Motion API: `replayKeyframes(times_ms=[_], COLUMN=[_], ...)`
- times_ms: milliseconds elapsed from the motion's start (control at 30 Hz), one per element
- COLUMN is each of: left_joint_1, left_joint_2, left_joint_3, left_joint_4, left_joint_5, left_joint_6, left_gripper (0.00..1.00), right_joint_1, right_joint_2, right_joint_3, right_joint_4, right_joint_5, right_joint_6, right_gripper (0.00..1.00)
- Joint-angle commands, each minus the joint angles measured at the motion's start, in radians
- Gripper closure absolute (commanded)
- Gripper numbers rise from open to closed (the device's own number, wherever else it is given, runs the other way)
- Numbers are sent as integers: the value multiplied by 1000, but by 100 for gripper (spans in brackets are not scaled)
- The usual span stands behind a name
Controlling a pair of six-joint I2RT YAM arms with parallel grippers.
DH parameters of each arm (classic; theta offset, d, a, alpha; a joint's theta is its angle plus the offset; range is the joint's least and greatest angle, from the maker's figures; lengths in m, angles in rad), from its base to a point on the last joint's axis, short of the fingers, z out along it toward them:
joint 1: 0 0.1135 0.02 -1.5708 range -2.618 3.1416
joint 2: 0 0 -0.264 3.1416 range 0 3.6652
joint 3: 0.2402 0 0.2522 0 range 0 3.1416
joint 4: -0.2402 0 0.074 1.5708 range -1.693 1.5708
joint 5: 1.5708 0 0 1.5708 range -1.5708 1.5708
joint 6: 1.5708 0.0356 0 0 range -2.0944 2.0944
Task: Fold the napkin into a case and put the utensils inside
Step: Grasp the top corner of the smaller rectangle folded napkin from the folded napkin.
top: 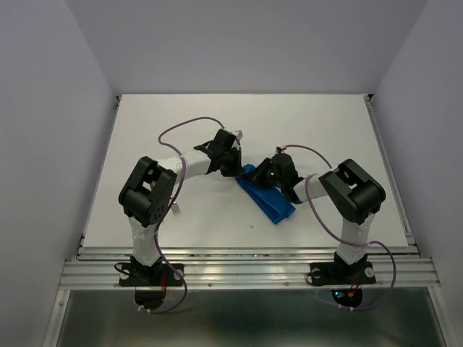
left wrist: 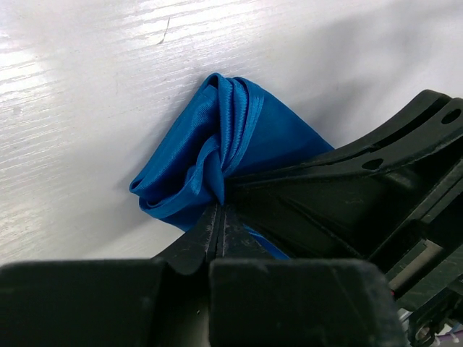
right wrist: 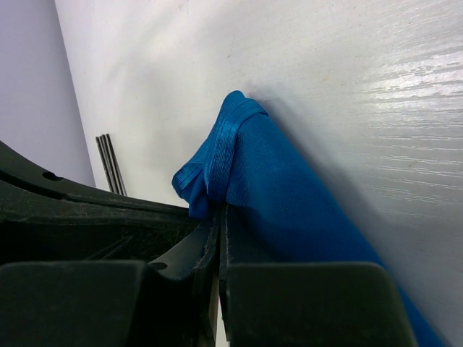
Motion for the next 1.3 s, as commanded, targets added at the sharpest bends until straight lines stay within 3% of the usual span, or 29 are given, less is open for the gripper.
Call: replayKeyframes(times_ms=[0, 600, 1267], left_joint_1=[-6, -6, 26], left_joint_2=[5, 26, 34], left_joint_3=[51, 53, 46], left_joint_4=[-2, 47, 44], left_joint_5=[16, 158, 165], left_joint_6=[17, -14, -34], left_gripper=[100, 100, 100], right_joint_1=[9, 9, 9], right_joint_2=[11, 44, -117], right_joint_3=[30, 87, 28], right_joint_4=[36, 30, -18], right_joint_5=[-3, -23, 26], right_joint_6=[-1, 5, -21], right_gripper=[97, 97, 95])
